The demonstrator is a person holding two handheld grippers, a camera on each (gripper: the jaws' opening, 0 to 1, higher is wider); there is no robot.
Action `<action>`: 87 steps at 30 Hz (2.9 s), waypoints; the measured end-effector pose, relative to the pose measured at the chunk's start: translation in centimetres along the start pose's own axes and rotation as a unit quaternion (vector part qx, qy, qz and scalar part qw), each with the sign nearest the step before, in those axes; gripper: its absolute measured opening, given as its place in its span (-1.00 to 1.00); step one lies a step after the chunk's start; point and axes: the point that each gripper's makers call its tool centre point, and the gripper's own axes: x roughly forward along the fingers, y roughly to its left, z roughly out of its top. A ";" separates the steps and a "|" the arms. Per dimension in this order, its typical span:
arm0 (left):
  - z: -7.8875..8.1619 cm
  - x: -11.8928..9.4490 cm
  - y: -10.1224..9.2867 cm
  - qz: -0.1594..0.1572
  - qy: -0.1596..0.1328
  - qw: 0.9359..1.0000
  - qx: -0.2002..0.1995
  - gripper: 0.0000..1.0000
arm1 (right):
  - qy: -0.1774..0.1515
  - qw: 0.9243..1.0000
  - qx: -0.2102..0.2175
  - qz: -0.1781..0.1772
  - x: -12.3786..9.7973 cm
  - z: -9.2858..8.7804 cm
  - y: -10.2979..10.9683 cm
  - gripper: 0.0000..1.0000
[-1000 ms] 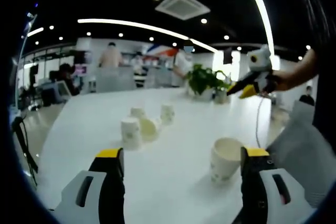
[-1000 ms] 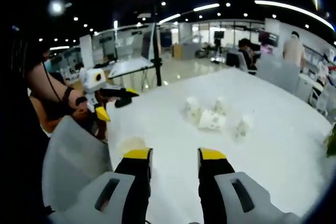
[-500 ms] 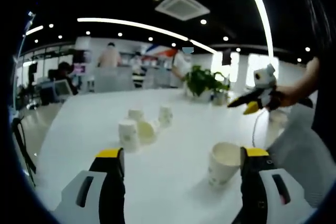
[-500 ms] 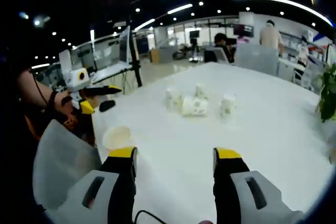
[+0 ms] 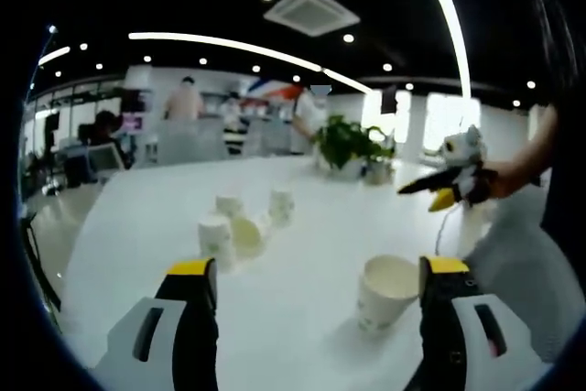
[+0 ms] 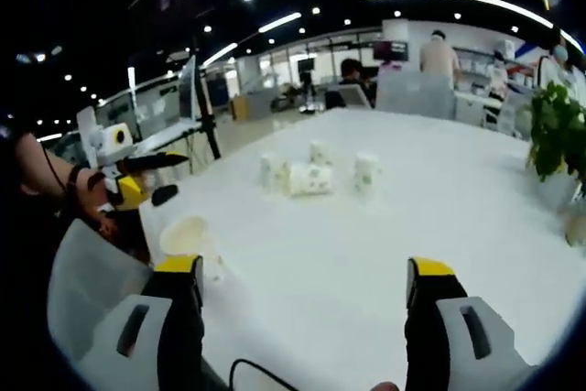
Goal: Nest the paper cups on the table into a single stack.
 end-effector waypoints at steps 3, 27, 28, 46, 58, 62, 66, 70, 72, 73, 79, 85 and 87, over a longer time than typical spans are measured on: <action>0.0 0.2 0.0 -0.001 0.003 1.000 0.002 0.79 | -0.003 1.000 0.008 -0.007 -0.1 -0.4 -0.2 1.00; 0.3 3.9 -0.2 -0.028 0.007 0.999 -0.022 0.78 | 0.002 0.999 0.037 -0.015 -1.0 -2.4 -0.9 0.92; 0.4 4.1 0.0 -0.027 0.008 0.999 -0.023 0.76 | 0.002 0.999 0.037 -0.015 -1.0 -2.4 -0.9 0.92; 0.0 8.0 1.9 -0.021 0.021 0.998 -0.047 0.69 | -0.006 0.998 0.066 -0.007 -1.1 -3.5 -0.7 0.89; -1.3 11.1 2.4 -0.016 0.029 0.996 -0.084 0.66 | -0.022 0.997 0.080 -0.006 -2.2 -3.2 -1.7 0.89; -1.7 12.1 2.9 -0.013 0.033 0.996 -0.087 0.66 | -0.042 0.993 0.109 -0.007 -2.6 -2.6 -1.8 0.89; -1.9 13.1 3.5 -0.009 0.034 0.994 -0.103 0.65 | -0.050 0.992 0.117 -0.009 -2.7 -2.3 -2.0 0.89; -2.4 14.0 3.6 -0.010 0.041 0.993 -0.111 0.62 | -0.051 0.991 0.123 -0.010 -2.8 -2.6 -2.3 0.88; -2.4 14.4 3.6 -0.011 0.041 0.993 -0.112 0.63 | -0.053 0.989 0.137 -0.007 -2.9 -2.9 -2.3 0.87; -2.3 14.7 3.6 -0.012 0.036 0.993 -0.112 0.64 | -0.054 0.989 0.139 -0.008 -2.9 -2.9 -2.3 0.87; -2.8 16.0 3.6 -0.016 0.045 0.992 -0.113 0.62 | -0.058 0.988 0.144 -0.007 -2.8 -2.8 -2.3 0.86; -3.1 16.9 4.4 -0.012 0.043 0.991 -0.128 0.59 | -0.057 0.985 0.163 0.004 -2.4 -2.6 -1.8 0.86; -3.0 17.1 4.4 -0.011 0.044 0.991 -0.129 0.59 | -0.057 0.986 0.156 0.010 -2.1 -2.5 -1.3 0.86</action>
